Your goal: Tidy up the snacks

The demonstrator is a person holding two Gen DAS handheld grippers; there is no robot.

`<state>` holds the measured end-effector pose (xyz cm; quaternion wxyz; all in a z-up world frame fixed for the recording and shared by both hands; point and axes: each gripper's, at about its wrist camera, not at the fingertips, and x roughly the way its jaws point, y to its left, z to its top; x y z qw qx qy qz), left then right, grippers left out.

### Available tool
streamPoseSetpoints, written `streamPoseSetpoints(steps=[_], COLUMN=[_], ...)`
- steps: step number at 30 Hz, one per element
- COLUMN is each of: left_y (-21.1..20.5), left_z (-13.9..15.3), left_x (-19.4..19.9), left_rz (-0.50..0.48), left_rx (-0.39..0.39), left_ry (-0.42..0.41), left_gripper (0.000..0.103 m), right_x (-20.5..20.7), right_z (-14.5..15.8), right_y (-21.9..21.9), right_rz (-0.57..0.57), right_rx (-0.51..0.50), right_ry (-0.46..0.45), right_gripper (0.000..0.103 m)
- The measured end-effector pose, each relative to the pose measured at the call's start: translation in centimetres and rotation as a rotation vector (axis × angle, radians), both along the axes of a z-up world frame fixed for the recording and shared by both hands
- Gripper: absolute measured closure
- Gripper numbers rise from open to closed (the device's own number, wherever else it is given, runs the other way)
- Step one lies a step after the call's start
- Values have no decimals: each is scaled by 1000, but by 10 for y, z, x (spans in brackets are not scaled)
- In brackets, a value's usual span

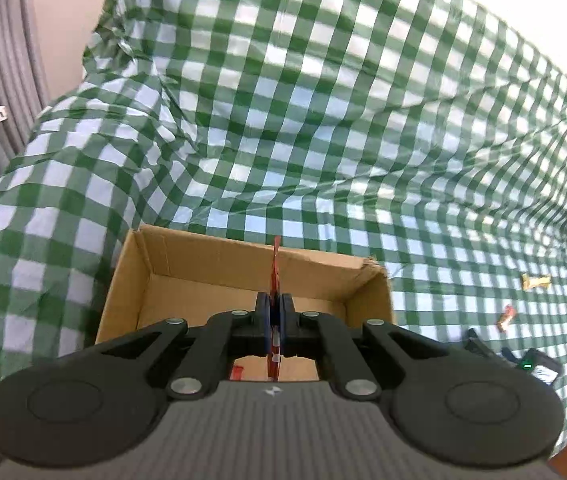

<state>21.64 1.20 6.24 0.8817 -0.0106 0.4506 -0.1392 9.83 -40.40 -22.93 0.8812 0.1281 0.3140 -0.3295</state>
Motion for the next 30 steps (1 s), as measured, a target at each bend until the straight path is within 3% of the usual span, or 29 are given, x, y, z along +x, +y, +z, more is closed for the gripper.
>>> streamPoseSetpoints(steps=[4, 10, 20, 30], left_y=[7, 6, -35, -60], left_z=[25, 41, 28, -3], left_x=[-32, -65, -90, -87], left_rz=[0, -27, -105, -108], left_rx=[-30, 4, 8, 63], left_ry=[-41, -47, 5, 80], left_gripper=[99, 99, 99, 99], right_x=[0, 0, 0, 0], right_z=[0, 0, 0, 0], right_y=[0, 0, 1, 0], right_rz=[0, 0, 0, -1], right_rx=[0, 0, 1, 9], right_ry=[0, 0, 0, -8], right_gripper=[0, 0, 0, 0])
